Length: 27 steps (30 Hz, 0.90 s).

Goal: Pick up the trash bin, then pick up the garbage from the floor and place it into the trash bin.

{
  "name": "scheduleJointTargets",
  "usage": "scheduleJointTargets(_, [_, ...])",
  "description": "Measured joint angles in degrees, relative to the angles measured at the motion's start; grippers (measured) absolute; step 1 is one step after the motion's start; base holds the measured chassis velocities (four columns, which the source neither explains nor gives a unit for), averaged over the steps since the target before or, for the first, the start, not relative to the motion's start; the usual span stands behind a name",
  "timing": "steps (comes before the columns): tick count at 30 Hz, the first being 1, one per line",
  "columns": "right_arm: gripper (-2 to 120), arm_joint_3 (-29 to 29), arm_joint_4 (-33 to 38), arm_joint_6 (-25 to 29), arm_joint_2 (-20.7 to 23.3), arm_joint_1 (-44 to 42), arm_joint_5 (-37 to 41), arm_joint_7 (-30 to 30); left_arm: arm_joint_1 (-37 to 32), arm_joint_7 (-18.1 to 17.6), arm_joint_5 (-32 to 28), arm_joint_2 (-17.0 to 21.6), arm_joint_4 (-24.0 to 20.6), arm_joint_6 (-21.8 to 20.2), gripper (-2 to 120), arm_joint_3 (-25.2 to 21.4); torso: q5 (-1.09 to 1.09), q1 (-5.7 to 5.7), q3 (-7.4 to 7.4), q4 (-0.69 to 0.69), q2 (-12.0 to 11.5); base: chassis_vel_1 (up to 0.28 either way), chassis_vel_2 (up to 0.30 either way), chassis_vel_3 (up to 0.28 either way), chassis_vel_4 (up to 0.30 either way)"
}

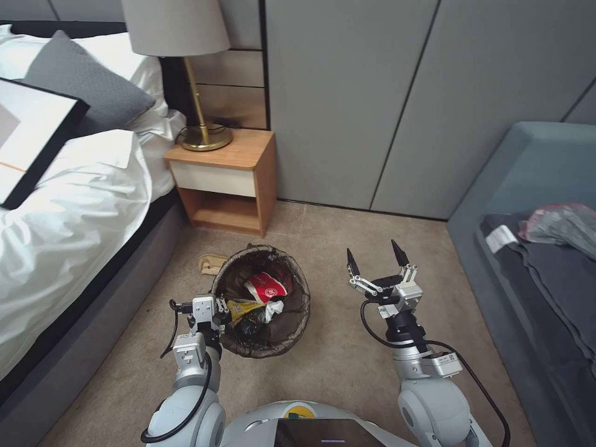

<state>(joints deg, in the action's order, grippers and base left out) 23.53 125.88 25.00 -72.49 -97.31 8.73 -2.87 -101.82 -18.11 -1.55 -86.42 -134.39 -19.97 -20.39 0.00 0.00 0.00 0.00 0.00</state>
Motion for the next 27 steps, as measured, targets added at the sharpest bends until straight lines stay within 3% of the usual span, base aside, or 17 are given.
scheduleJointTargets(27, [100, 0.66, 0.07, -0.80, 0.30, 2.00, 0.87, 0.84, -0.36, 0.14, 0.09, -0.07, -0.55, -0.03, 0, -0.17, 0.00, 0.00, 0.00, 0.00, 0.00, 0.125, 0.121, 0.120, 0.121])
